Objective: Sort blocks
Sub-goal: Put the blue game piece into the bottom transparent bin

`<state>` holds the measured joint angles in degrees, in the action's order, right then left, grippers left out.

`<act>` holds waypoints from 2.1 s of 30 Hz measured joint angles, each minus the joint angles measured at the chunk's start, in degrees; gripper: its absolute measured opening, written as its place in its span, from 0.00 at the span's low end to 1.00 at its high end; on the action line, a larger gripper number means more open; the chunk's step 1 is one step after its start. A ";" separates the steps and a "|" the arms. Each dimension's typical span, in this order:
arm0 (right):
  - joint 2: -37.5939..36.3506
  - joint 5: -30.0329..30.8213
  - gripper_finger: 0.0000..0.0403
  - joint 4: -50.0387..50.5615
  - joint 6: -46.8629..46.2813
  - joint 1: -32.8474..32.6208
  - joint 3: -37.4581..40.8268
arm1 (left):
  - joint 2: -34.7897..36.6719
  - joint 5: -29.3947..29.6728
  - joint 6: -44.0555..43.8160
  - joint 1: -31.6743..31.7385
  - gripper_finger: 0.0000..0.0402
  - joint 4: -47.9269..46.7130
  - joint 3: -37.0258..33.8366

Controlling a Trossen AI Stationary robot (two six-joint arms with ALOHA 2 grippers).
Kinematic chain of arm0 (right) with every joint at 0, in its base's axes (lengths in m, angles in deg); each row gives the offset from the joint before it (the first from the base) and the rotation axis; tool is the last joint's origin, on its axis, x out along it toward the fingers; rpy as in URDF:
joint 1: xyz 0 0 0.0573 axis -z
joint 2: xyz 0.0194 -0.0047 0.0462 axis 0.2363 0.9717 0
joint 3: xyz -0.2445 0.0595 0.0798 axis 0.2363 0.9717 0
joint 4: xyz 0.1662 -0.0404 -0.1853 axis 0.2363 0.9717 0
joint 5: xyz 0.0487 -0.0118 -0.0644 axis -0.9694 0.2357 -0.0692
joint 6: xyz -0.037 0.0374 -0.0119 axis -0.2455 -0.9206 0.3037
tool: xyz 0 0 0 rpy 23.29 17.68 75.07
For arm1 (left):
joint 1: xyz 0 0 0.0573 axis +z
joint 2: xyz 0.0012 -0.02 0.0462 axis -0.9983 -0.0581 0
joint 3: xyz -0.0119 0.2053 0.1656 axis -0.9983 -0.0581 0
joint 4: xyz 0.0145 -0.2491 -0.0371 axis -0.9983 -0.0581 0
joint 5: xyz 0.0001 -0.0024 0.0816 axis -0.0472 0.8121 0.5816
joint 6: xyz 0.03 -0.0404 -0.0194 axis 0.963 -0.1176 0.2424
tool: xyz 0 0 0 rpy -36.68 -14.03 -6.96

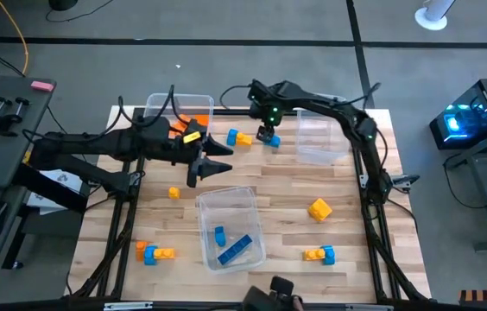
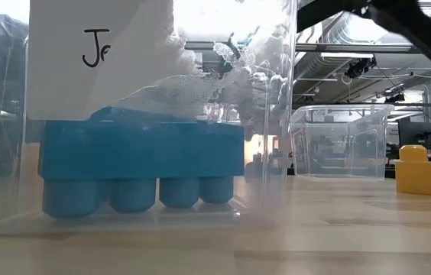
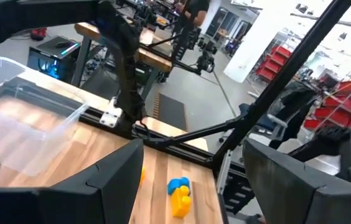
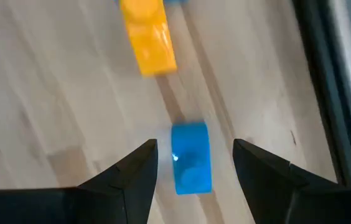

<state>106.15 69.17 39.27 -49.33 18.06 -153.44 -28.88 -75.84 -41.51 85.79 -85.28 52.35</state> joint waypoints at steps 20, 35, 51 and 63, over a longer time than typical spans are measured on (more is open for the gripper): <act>9.14 5.08 0.51 8.72 2.30 0.85 -5.40 | 0.12 1.15 -0.45 0.54 0.65 -0.10 0.00; 9.06 6.20 0.51 22.19 9.62 -0.65 -8.84 | 0.12 1.11 -0.24 0.41 0.65 -0.17 0.00; 8.91 18.71 0.45 8.15 9.34 -4.22 6.81 | 0.12 1.01 0.89 0.41 0.65 -0.15 0.00; 2.86 13.17 0.31 9.80 0.94 -4.13 -6.58 | 0.28 0.88 9.90 2.40 0.65 2.35 0.00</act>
<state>109.01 82.34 49.07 -48.39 13.93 -160.01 -28.60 -74.96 -31.61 88.20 -82.93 52.35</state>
